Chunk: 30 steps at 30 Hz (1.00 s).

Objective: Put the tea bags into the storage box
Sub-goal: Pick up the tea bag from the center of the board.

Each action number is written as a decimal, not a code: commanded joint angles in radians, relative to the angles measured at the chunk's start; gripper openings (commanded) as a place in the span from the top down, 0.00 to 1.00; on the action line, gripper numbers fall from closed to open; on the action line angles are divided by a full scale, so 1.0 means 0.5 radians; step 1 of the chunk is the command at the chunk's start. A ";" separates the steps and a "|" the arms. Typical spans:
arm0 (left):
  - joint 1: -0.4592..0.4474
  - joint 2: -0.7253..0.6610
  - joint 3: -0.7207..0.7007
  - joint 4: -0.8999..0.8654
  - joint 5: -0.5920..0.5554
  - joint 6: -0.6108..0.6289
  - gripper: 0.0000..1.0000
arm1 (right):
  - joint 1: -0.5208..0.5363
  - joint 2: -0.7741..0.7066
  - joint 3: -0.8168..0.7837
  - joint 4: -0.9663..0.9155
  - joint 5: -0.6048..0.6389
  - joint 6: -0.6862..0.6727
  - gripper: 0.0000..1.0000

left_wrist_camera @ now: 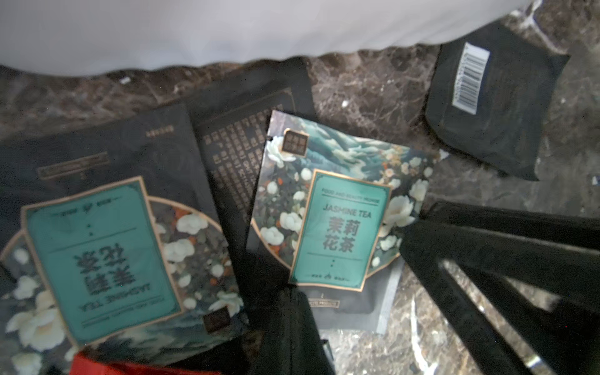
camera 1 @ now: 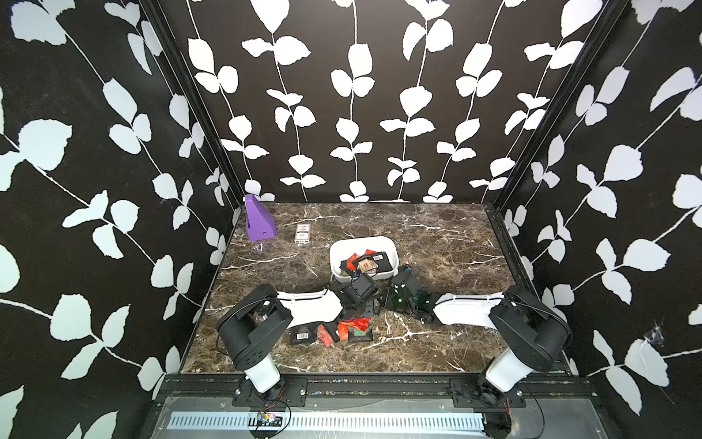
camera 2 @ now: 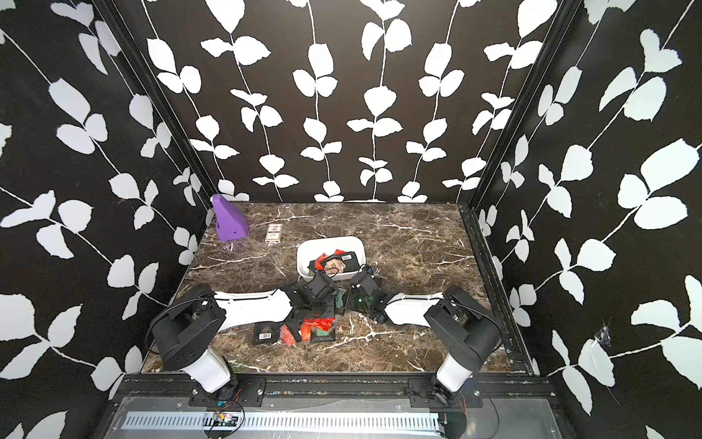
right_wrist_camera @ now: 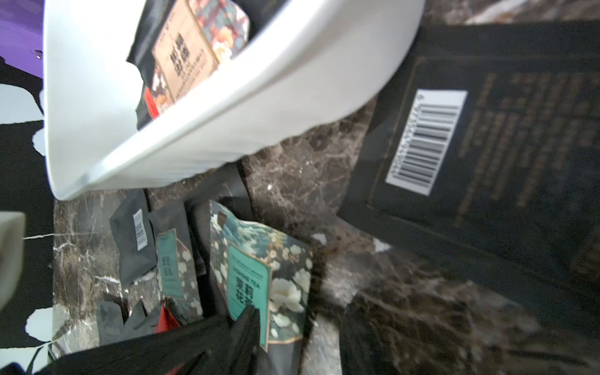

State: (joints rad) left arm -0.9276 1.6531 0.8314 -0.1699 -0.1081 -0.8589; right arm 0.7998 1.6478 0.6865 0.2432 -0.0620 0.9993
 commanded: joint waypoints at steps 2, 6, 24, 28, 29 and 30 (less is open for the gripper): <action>0.014 0.019 -0.045 -0.013 0.024 -0.028 1.00 | 0.014 0.070 0.041 0.016 0.002 0.032 0.59; 0.014 0.014 -0.054 -0.013 0.035 -0.034 1.00 | 0.015 0.107 0.041 0.045 -0.010 0.044 0.63; 0.014 -0.042 -0.030 -0.050 0.069 -0.022 1.00 | 0.034 0.104 0.071 0.020 -0.007 0.040 1.00; 0.014 -0.126 0.051 -0.133 0.071 0.011 1.00 | 0.039 -0.042 0.098 -0.146 0.058 -0.018 1.00; 0.014 -0.151 0.079 -0.162 0.063 0.028 1.00 | 0.044 -0.074 0.098 -0.189 0.082 -0.030 1.00; 0.014 -0.180 0.108 -0.203 0.049 0.046 1.00 | 0.047 -0.163 0.094 -0.250 0.111 -0.045 1.00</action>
State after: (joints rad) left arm -0.9230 1.6321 0.8394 -0.2005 -0.0822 -0.8654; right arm 0.8124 1.6489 0.7021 0.2058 -0.0517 1.0073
